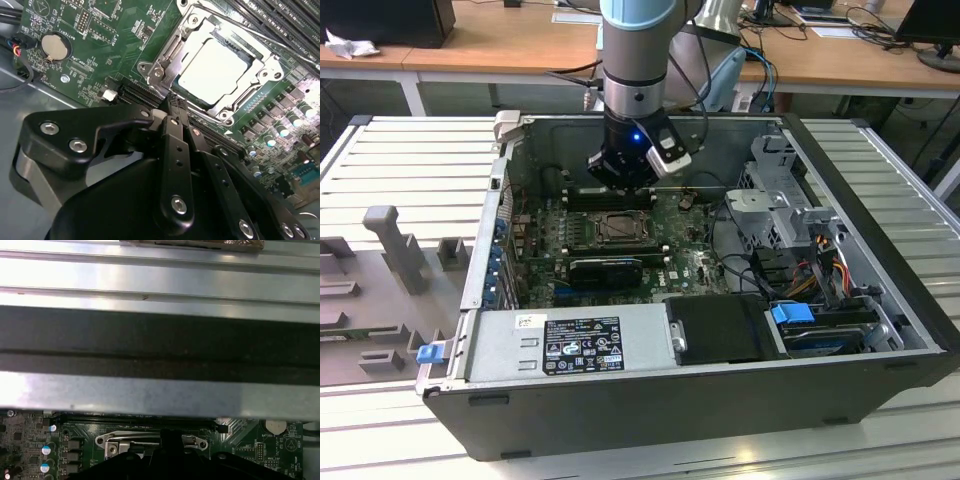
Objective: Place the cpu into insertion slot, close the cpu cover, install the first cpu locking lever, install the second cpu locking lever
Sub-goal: 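Install the second cpu locking lever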
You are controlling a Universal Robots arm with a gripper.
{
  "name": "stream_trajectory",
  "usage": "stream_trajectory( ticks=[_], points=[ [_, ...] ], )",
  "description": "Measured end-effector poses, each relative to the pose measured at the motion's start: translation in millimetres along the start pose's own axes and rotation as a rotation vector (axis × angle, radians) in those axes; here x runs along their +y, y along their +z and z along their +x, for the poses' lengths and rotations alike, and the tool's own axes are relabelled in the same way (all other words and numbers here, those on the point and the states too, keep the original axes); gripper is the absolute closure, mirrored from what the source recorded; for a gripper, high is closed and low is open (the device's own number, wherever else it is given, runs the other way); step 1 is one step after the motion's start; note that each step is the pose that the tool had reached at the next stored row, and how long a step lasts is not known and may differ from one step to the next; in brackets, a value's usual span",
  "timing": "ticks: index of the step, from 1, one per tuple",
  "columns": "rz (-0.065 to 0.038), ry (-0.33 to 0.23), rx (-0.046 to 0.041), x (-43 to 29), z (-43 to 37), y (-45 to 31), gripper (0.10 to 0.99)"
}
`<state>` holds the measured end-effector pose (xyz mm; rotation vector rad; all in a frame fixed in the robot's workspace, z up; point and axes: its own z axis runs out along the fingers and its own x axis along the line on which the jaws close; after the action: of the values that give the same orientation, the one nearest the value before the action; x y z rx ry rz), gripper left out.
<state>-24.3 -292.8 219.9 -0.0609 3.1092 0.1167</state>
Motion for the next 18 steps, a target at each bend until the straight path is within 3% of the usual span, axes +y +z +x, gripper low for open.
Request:
stream_trajectory(
  ticks=[3,5,8,11,15,18],
  points=[
    [0.000,0.000,0.0000,-1.4,0.0,-3.4,0.980],
    [0.000,0.000,0.0000,-0.9,-0.2,-10.0,0.980],
    [0.000,0.000,0.0001,-1.7,-0.2,-10.1,0.980],
    [0.000,0.000,0.0000,-7.8,0.0,-11.3,0.980],
    [0.000,0.000,0.0000,-7.7,-0.4,-23.5,0.980],
    [0.000,0.000,0.0000,-19.9,0.4,-24.5,0.980]
  ],
)
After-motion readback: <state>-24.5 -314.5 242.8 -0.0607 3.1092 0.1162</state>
